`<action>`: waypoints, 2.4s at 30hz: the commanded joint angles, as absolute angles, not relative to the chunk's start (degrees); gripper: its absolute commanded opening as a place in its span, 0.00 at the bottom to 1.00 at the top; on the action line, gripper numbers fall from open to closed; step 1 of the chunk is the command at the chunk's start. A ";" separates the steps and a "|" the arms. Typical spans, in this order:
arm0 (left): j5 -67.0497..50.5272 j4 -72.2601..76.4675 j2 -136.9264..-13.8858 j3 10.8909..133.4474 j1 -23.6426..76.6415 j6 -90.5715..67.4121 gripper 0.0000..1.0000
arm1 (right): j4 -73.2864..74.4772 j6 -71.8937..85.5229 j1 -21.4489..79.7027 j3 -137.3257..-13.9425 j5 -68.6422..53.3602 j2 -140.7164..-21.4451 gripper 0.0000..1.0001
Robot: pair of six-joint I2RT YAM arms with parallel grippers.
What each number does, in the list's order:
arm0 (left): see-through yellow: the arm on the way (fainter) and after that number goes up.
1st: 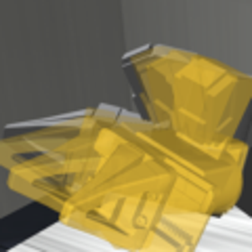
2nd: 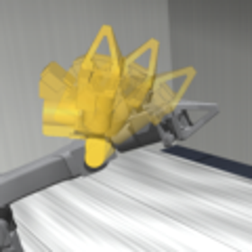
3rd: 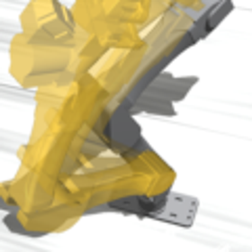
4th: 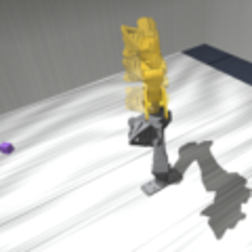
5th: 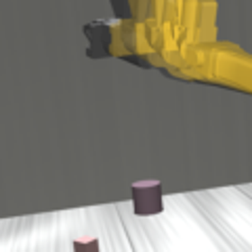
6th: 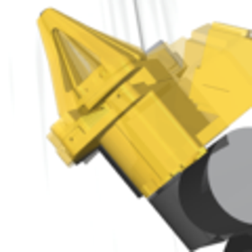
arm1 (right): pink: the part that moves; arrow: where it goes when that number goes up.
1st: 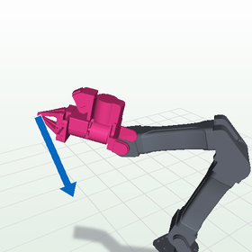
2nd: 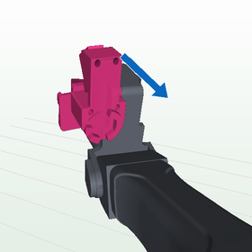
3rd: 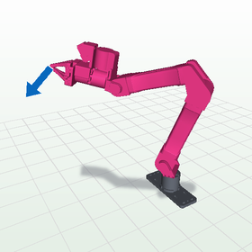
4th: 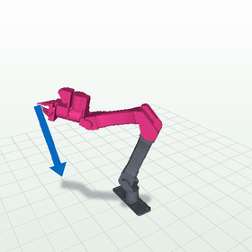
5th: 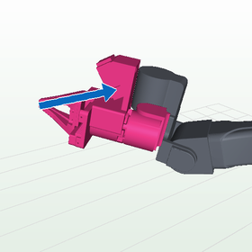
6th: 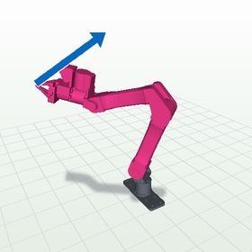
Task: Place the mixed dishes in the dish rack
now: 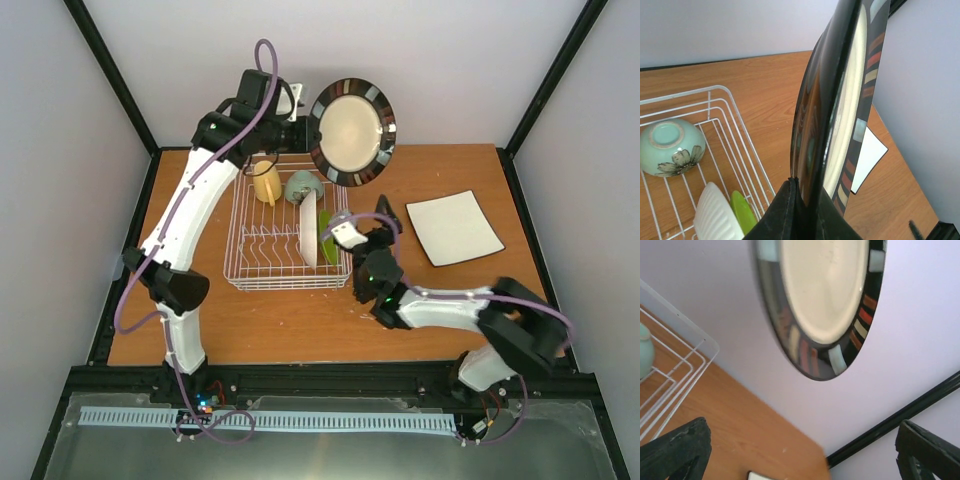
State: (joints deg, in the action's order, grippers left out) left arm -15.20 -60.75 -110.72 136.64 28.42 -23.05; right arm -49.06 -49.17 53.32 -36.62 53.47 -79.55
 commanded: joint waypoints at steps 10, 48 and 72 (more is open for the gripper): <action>-11.77 -53.56 -99.45 130.36 28.29 -24.33 0.01 | -96.38 -85.70 58.76 -42.05 58.85 -93.40 0.91; -27.52 -48.14 -89.75 116.52 28.12 -26.57 0.01 | -96.14 -90.11 48.66 -62.57 48.80 -109.99 0.03; -18.71 -46.32 -87.39 109.90 28.12 -25.01 0.25 | -94.75 -87.64 51.09 -51.12 46.78 -98.57 0.03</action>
